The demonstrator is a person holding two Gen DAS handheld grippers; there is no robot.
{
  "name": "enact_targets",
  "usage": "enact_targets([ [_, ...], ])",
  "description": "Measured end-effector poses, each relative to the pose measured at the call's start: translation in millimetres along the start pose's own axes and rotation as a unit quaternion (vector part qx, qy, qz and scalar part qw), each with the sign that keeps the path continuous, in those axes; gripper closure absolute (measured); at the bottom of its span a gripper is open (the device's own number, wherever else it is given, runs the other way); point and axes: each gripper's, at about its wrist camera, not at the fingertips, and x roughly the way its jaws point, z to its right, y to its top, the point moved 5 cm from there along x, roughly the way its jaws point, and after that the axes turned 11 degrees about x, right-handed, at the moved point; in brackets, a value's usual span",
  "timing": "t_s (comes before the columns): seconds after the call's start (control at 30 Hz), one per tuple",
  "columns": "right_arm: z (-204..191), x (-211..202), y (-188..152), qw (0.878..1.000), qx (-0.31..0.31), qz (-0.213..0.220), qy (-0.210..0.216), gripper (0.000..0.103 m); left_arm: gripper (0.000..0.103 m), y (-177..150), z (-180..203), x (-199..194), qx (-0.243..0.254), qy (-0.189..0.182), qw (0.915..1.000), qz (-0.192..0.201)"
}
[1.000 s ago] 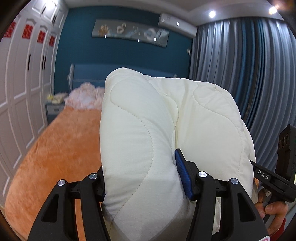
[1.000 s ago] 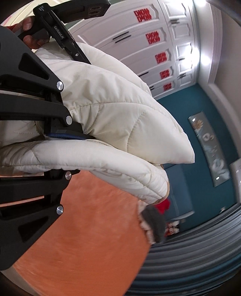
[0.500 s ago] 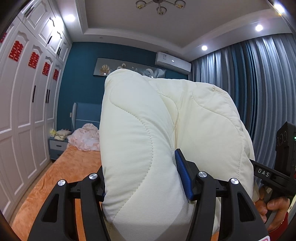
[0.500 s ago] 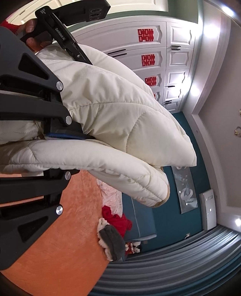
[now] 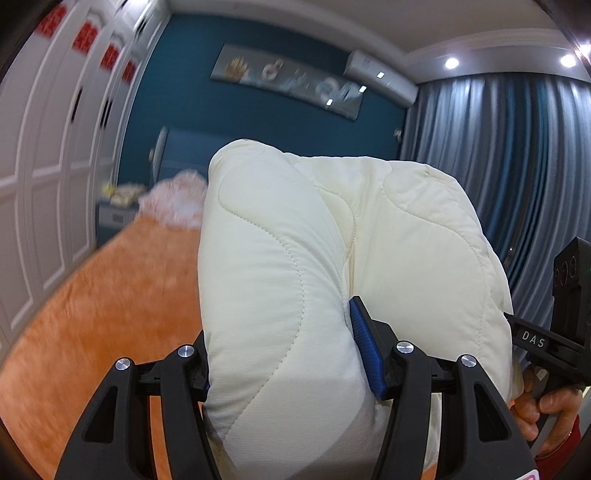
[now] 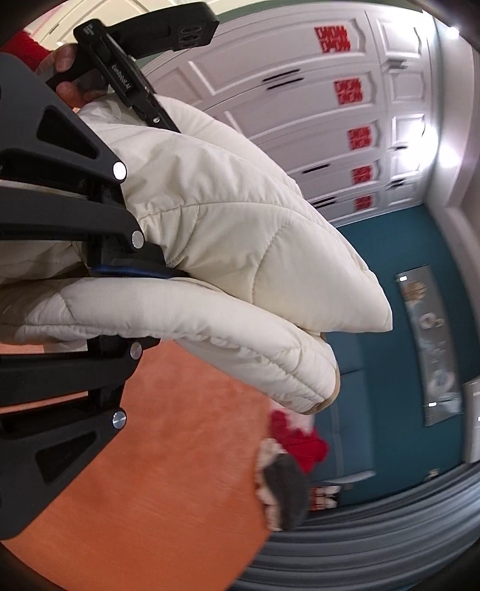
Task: Fold large clothes
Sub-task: 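Hold the lifted bundle with both grippers and fold it over onto itself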
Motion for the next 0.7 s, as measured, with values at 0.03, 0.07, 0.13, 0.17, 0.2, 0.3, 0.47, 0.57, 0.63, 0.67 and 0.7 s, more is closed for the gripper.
enact_targets([
  [0.03, 5, 11, -7, 1.0, 0.004, -0.01, -0.003, 0.088, 0.047, -10, -4, 9, -0.006, -0.002, 0.9999, -0.009],
  [0.07, 11, 23, -14, 1.0, 0.008, -0.022, -0.005, 0.088, 0.047, -23, -10, 21, -0.013, -0.002, 0.9996, -0.023],
  [0.13, 21, 44, -30, 0.999, 0.014, -0.043, -0.013, 0.088, 0.047, -43, -19, 37, -0.023, -0.002, 0.9988, -0.044],
  [0.17, 25, 53, -38, 0.998, 0.018, -0.053, -0.016, 0.088, 0.047, -55, -24, 46, -0.029, -0.001, 0.998, -0.056],
  [0.2, 31, 63, -49, 0.997, 0.022, -0.064, -0.02, 0.088, 0.047, -66, -28, 52, -0.034, -0.002, 0.9972, -0.066],
  [0.3, 44, 84, -78, 0.995, 0.034, -0.094, -0.028, 0.088, 0.047, -100, -37, 67, -0.045, 0.0, 0.9945, -0.095],
  [0.47, 60, 115, -124, 0.989, 0.05, -0.135, -0.038, 0.088, 0.047, -156, -50, 90, -0.06, 0.007, 0.9883, -0.14],
  [0.57, 74, 135, -152, 0.983, 0.066, -0.162, -0.048, 0.087, 0.047, -188, -59, 107, -0.067, 0.016, 0.9827, -0.172],
  [0.63, 86, 146, -171, 0.978, 0.082, -0.18, -0.061, 0.083, 0.045, -211, -63, 118, -0.075, 0.022, 0.9773, -0.197],
  [0.67, 92, 150, -179, 0.976, 0.091, -0.187, -0.068, 0.078, 0.044, -220, -66, 121, -0.08, 0.028, 0.9751, -0.205],
  [0.7, 100, 152, -187, 0.973, 0.107, -0.192, -0.074, 0.074, 0.041, -226, -70, 122, -0.085, 0.032, 0.9742, -0.206],
])
